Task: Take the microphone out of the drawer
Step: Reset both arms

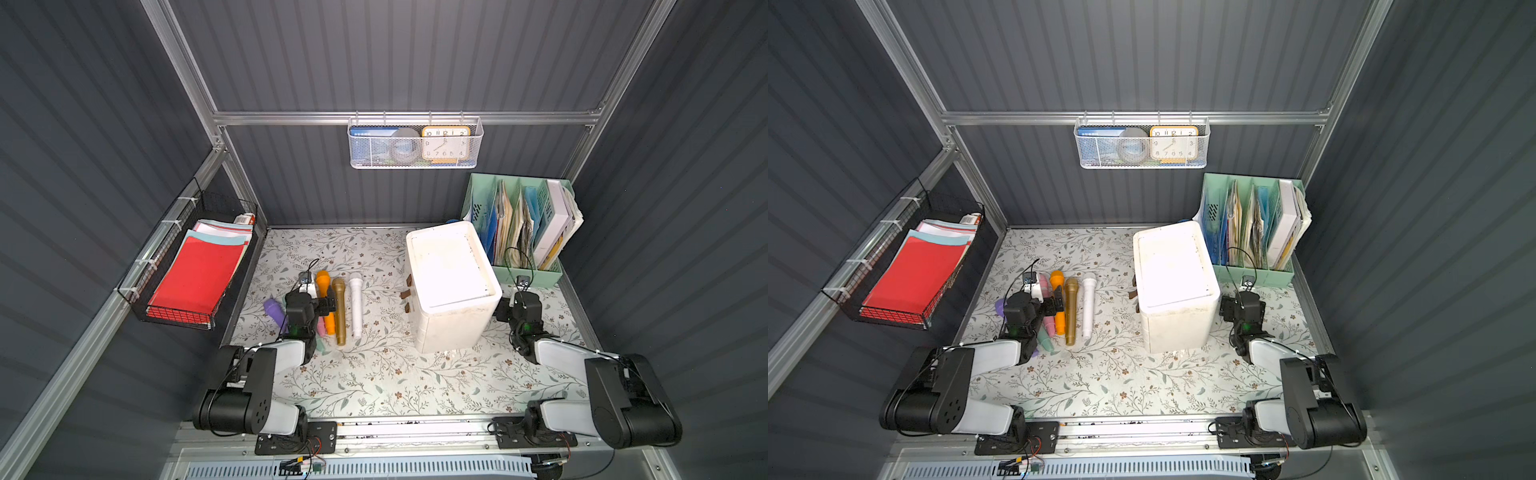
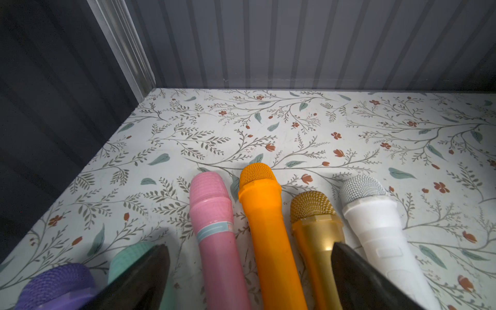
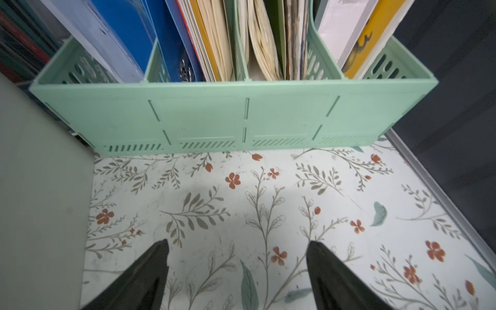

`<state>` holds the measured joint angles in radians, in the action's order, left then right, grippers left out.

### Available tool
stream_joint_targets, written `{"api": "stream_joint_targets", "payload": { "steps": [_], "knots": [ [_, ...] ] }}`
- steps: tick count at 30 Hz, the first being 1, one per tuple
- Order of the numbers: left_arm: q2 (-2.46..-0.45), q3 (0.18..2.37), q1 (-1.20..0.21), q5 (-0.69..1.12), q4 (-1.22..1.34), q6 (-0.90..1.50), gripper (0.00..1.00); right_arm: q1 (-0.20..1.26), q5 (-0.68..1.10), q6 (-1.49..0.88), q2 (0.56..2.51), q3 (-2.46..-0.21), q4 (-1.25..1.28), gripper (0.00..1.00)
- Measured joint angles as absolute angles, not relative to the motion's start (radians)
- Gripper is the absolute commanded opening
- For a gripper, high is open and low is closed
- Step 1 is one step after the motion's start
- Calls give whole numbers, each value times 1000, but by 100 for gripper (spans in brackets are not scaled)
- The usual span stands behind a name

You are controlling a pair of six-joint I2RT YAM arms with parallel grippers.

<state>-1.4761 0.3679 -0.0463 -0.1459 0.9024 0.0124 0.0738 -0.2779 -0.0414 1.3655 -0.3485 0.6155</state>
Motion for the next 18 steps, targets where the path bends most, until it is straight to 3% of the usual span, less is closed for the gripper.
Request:
{"api": "stream_joint_targets", "payload": {
  "steps": [3,5,18],
  "knots": [
    [-1522,368,-4,-126,932,14,99,73,-278,-31,1456,-347,747,86],
    [-1547,358,26,-101,983,16,99,74,-278,-25,1496,-347,798,99],
    [-1559,349,41,-56,1041,20,99,33,-292,-64,1523,-389,841,99]
  ]
}}
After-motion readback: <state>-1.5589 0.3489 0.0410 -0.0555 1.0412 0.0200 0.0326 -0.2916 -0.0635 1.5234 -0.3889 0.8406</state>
